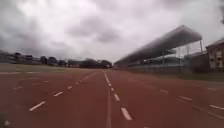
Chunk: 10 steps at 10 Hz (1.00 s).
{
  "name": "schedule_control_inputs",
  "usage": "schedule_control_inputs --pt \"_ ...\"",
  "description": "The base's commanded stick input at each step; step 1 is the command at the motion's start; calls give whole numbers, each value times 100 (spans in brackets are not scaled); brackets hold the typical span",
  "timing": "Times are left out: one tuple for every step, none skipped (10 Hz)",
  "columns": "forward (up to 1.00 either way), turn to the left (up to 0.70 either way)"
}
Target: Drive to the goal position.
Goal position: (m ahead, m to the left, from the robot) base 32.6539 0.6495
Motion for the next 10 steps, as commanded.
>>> schedule_control_inputs --pt "70 0" --pt "70 0" --pt "70 0" --pt "70 0" --pt "70 0" --pt "70 0" --pt "70 0" --pt "70 0" --pt "70 0" --pt "70 -35"
